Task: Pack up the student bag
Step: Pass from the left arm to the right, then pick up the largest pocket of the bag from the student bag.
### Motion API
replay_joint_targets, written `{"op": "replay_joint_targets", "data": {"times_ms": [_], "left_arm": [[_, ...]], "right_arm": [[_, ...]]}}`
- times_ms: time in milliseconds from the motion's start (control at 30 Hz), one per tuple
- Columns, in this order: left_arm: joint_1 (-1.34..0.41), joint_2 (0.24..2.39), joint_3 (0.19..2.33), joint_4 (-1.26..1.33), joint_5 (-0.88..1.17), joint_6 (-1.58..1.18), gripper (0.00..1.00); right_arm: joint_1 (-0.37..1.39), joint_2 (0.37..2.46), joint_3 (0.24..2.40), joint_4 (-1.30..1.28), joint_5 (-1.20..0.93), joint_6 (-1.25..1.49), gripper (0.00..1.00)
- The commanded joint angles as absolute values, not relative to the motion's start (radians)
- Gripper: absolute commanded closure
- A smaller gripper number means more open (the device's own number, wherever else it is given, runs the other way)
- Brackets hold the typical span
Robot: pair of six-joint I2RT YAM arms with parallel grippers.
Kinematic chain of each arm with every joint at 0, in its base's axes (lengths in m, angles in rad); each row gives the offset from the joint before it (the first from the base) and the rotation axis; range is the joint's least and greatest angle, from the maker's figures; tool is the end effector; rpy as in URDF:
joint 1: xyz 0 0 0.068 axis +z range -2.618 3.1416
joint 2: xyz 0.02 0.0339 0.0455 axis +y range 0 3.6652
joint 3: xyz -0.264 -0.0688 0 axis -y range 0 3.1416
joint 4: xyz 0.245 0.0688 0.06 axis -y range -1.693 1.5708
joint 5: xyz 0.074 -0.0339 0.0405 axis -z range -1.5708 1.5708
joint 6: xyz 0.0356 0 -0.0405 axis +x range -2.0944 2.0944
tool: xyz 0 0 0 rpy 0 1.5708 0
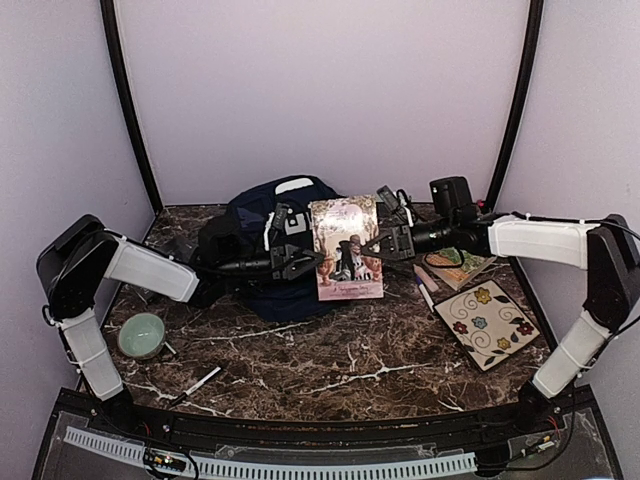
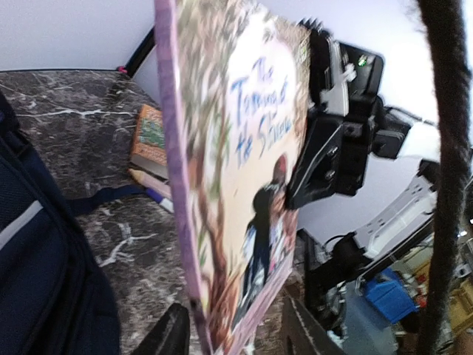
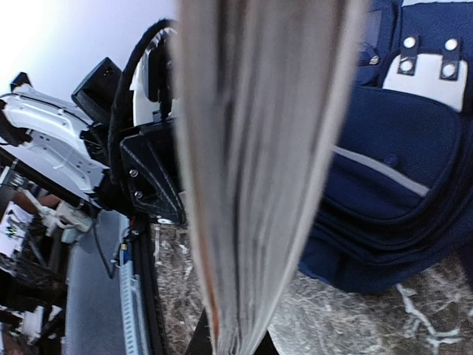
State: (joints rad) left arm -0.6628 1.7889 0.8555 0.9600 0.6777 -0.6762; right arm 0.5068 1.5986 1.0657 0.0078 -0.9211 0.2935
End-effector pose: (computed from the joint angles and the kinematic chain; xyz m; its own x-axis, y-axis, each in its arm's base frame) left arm 0.2802 -0.2470 0.2128 -0.5929 -0.1557 -0.7901 0.7723 0.1679 -0.6126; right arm 0.2936 0.1954 0.2567 -0.6788 -0.1767 -0.7128 -0.7309 0.2566 0.6324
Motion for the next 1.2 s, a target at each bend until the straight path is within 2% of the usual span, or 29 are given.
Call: {"op": "replay_joint_targets", "data": {"times_ms": [0, 200, 367, 500, 867, 1167], "left_arm": [[-0.655, 1.728, 0.832, 0.726, 0.571, -0.443, 0.51], [-0.655, 1.674, 0.838, 0.529, 0.481, -0.281, 0.5], [-0.655, 1.633, 0.903, 0.337, 0.379, -0.104, 0.52], [-0.656, 1.636, 1.009, 0.143, 0.26, 0.071, 0.54], [-0.735, 1.83, 1.324, -0.282, -0.032, 0.463, 0.47], [-0.761, 1.917, 1.344, -0.253, -0.032, 0.477, 0.48]], "right_arm": [[0.516, 1.54, 1.208, -0.239, -0.71, 0.016, 1.0], [0.526, 1.486, 1.291, -0.415, -0.477, -0.222, 1.0], [0.576, 1.45, 1.299, -0.476, -0.197, -0.376, 1.0], [0.585, 1.423, 1.282, -0.475, -0.114, -0.4, 1.0], [0.547, 1.424, 1.273, -0.501, -0.222, -0.343, 1.0], [0.431, 1.444, 1.321, -0.557, -0.367, -0.297, 1.0]]}}
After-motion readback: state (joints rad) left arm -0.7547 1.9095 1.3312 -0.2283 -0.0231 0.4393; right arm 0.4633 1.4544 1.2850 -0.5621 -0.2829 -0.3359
